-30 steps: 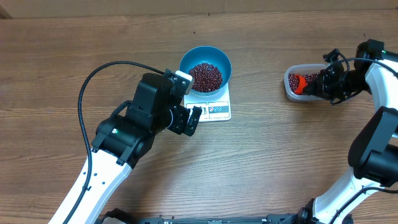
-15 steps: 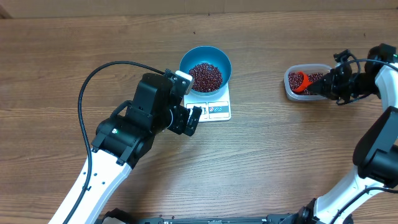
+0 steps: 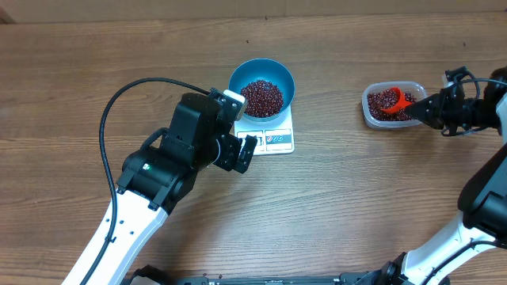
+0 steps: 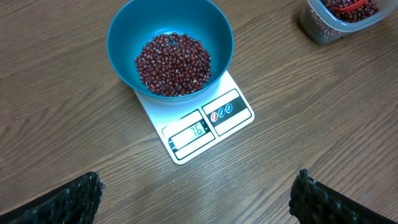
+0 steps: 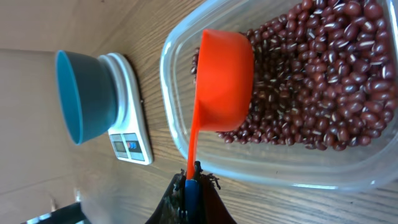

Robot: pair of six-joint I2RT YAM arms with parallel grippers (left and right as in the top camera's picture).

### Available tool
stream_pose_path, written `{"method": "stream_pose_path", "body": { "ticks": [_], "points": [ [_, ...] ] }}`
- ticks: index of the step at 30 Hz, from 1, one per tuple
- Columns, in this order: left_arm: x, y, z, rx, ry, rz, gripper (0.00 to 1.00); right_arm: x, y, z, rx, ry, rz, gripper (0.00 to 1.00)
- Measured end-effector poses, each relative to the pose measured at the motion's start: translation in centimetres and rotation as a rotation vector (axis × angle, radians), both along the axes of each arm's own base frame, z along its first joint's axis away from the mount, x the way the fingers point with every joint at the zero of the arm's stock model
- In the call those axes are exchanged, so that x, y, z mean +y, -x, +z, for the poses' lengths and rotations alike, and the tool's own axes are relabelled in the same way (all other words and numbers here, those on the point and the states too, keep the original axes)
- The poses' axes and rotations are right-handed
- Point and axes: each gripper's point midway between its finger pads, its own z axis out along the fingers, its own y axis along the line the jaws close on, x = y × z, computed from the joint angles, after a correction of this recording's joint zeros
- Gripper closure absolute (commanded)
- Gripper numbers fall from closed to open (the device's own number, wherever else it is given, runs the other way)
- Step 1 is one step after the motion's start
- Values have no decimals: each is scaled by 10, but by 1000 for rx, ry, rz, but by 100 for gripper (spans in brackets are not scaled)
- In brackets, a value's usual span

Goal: Scoop item into bowl and weigh 150g on scale
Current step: 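Drag the scoop through the beans to fill it, right gripper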

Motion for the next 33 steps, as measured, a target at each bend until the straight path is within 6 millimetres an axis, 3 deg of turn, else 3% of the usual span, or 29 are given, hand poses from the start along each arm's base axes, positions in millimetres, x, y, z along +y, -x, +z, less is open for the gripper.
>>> {"method": "stream_pose_path", "body": {
  "ticks": [33],
  "points": [
    [0, 0, 0, 0, 0, 0, 0, 9, 0, 24, -98, -141, 14, 96]
  ]
}}
